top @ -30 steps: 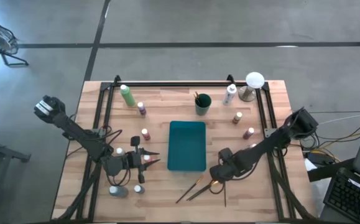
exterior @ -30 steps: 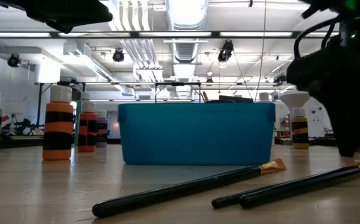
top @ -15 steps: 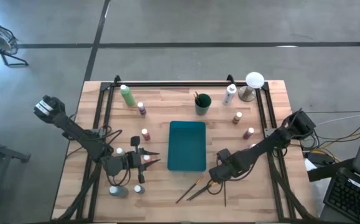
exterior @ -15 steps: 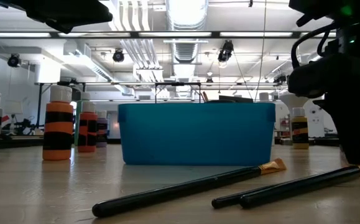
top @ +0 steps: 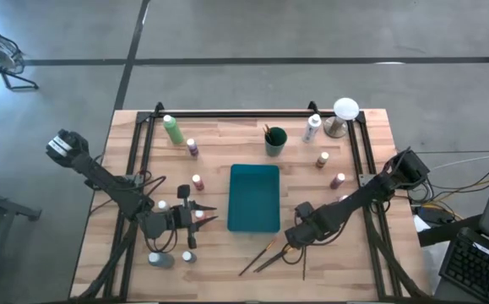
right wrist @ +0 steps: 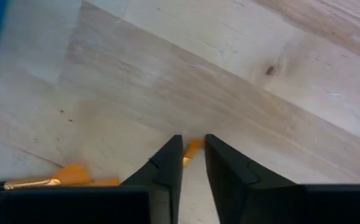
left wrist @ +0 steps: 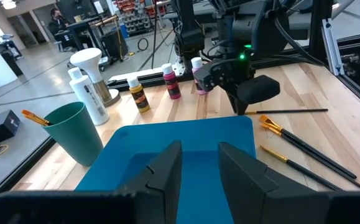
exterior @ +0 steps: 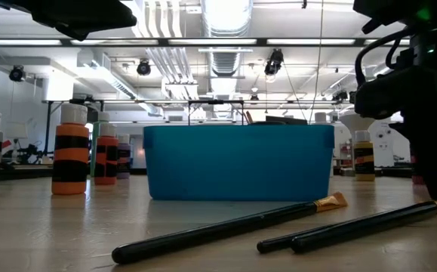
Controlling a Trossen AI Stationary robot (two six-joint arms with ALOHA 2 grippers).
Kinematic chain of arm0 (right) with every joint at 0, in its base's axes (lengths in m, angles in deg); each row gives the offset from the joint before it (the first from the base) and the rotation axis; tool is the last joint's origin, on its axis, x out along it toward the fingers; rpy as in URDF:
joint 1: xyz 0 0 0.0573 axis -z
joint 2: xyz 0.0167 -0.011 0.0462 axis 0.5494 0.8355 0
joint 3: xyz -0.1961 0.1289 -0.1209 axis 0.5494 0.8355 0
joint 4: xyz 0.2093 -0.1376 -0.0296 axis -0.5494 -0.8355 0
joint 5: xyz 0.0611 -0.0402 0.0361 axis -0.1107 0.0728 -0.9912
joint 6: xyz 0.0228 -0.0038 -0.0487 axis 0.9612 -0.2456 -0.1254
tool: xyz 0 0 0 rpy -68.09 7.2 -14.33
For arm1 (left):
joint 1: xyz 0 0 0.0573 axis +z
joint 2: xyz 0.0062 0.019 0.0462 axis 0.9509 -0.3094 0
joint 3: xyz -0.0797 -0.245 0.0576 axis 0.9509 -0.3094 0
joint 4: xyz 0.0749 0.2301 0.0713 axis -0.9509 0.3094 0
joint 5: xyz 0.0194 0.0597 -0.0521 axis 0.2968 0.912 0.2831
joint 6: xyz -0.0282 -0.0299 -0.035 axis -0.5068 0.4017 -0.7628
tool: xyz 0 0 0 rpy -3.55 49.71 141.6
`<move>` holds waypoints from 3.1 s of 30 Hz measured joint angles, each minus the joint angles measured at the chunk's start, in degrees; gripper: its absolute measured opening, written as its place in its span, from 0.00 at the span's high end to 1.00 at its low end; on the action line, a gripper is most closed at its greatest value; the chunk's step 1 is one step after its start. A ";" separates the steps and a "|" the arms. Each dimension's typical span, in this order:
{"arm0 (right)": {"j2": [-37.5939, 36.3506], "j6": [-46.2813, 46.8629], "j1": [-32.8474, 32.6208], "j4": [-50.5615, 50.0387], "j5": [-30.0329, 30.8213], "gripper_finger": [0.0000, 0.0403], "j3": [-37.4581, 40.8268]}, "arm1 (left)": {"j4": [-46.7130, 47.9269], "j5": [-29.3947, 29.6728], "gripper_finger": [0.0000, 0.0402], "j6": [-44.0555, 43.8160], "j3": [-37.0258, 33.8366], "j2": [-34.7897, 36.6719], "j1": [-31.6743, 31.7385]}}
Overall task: Pick & Place Paint Supplies
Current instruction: Put the gold paint brush into the green cup
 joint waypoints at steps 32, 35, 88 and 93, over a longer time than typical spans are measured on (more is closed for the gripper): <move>-3.26 -10.48 0.41 -23.21 4.10 0.98 -12.48 | -0.01 0.02 0.73 -0.02 0.00 0.00 0.01; -3.70 -11.28 0.72 -24.70 5.42 0.98 -13.73 | -0.01 0.02 0.73 -0.02 0.00 0.00 0.00; -27.84 -82.29 37.52 20.18 41.18 0.98 -14.86 | -0.25 0.04 0.73 1.31 0.00 0.00 0.32; -25.30 -84.45 39.11 24.26 37.94 0.98 -14.84 | -0.23 0.04 0.73 1.31 0.00 0.00 0.47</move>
